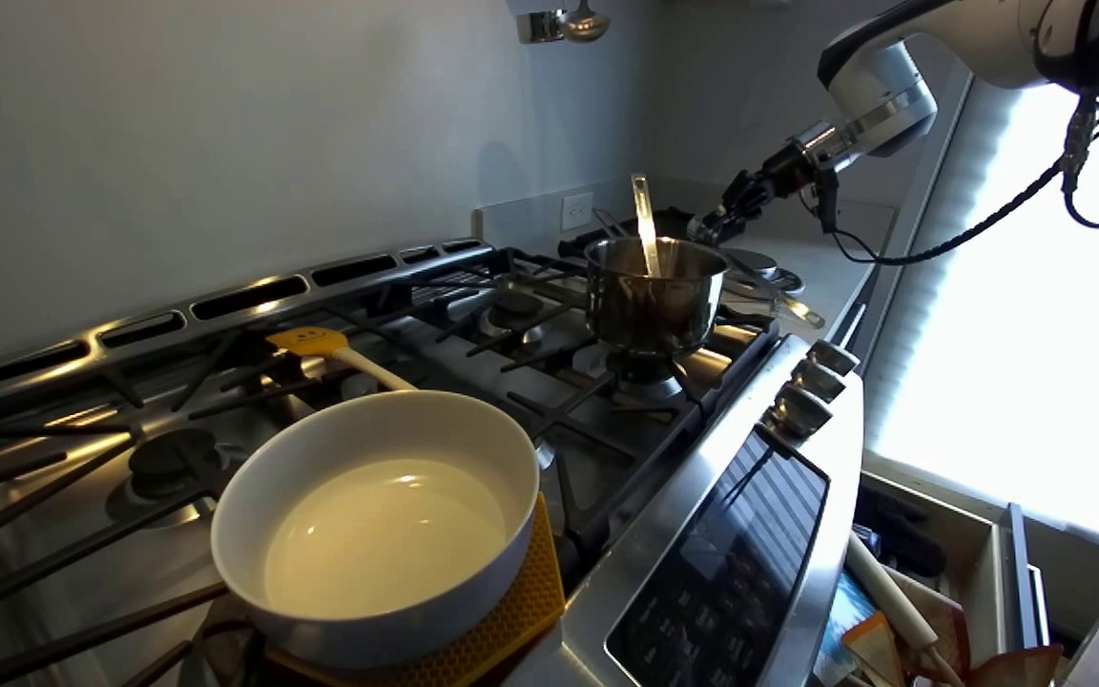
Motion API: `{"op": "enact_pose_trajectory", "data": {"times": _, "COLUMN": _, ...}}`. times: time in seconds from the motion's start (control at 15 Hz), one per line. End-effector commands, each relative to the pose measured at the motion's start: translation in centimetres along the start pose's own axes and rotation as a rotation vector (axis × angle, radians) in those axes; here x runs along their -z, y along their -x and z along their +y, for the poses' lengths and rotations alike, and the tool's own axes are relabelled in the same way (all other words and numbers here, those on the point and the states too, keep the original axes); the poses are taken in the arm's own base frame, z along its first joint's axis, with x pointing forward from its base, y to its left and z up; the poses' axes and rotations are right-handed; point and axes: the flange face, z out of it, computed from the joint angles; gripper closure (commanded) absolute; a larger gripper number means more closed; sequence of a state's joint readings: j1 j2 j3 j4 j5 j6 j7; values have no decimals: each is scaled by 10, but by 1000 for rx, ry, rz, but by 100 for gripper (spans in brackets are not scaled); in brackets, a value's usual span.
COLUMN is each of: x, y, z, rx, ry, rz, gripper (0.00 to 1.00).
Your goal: Pick up the silver spoon and put it in the silver pot
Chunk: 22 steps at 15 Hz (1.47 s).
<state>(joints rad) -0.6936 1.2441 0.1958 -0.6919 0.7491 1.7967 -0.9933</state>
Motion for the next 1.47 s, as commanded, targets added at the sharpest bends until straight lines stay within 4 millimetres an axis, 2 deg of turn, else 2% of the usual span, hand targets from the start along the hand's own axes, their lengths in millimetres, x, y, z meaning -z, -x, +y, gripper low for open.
{"op": "enact_pose_trajectory", "data": {"times": 0.0, "x": 1, "y": -5, "z": -3, "rx": 2, "ry": -3, "rz": -8, "gripper": 100}}
{"op": "enact_pose_trajectory", "data": {"times": 0.33, "x": -3, "y": -5, "z": -6, "rx": -7, "ry": -3, "rz": -33, "gripper": 100}}
{"op": "enact_pose_trajectory", "data": {"times": 0.4, "x": -6, "y": -4, "z": -7, "rx": -28, "ry": -6, "rz": -41, "gripper": 74}}
{"op": "enact_pose_trajectory", "data": {"times": 0.53, "x": -14, "y": -1, "z": -7, "rx": -61, "ry": -27, "rz": -49, "gripper": 66}}
{"op": "enact_pose_trajectory", "data": {"times": 0.73, "x": -27, "y": -2, "z": 0, "rx": -102, "ry": -33, "rz": 34, "gripper": 44}}
{"op": "enact_pose_trajectory", "data": {"times": 1.07, "x": -50, "y": 1, "z": 8, "rx": -325, "ry": -87, "rz": 193, "gripper": 6}}
{"op": "enact_pose_trajectory", "data": {"times": 1.13, "x": -55, "y": 3, "z": 9, "rx": -365, "ry": -109, "rz": 210, "gripper": 1}}
{"op": "enact_pose_trajectory", "data": {"times": 1.4, "x": -56, "y": 14, "z": 10, "rx": -489, "ry": -184, "rz": 241, "gripper": 0}}
